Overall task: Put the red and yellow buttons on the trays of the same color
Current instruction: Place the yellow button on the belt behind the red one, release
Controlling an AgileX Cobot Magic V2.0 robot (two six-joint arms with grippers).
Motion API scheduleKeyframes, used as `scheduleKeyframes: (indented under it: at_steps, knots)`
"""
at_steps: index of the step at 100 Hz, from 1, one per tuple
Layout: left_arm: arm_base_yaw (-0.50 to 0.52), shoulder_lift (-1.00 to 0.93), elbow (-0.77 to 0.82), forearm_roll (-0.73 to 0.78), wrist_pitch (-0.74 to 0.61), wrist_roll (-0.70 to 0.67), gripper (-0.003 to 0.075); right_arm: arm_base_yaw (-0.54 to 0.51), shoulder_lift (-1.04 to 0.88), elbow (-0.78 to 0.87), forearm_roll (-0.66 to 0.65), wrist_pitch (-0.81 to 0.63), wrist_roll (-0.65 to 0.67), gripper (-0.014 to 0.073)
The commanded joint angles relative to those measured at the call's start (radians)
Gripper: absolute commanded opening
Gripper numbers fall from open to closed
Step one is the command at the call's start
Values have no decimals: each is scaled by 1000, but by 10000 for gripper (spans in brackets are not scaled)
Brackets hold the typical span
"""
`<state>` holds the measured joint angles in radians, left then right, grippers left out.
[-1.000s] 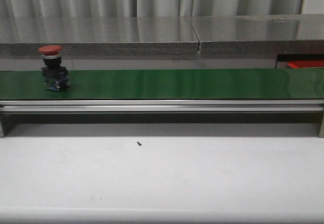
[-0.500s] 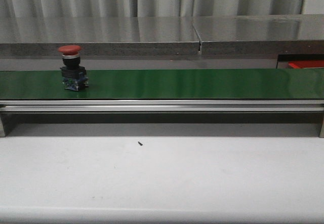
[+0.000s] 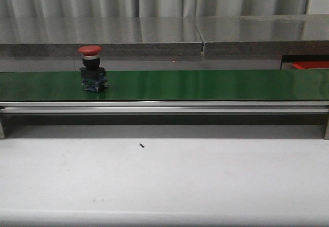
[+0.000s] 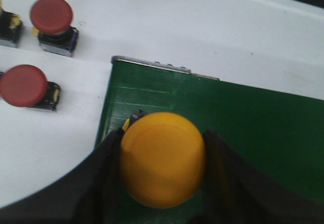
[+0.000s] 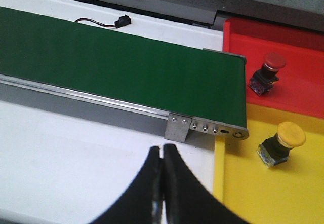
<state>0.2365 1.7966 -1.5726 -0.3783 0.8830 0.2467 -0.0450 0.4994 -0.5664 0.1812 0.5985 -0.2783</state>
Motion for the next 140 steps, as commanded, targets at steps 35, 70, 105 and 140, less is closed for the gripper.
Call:
scheduleKeyframes:
  at_steps: [35,70,105,140]
  knots:
    - [-35,16,48,-16,-99,-1,-12,4,3,-25,3,-68,-8,-118]
    - [-54,9,39,-32,-87,-1,535,4,3,-25,3,-68,-8,-118]
    - [-114,-133,45,-30,-81,23,601,4,3,-25,3,-68,-8,-118]
    - [-144,-516,274,-29,-193,69,601,4,3,-25,3,-68,-8,-118]
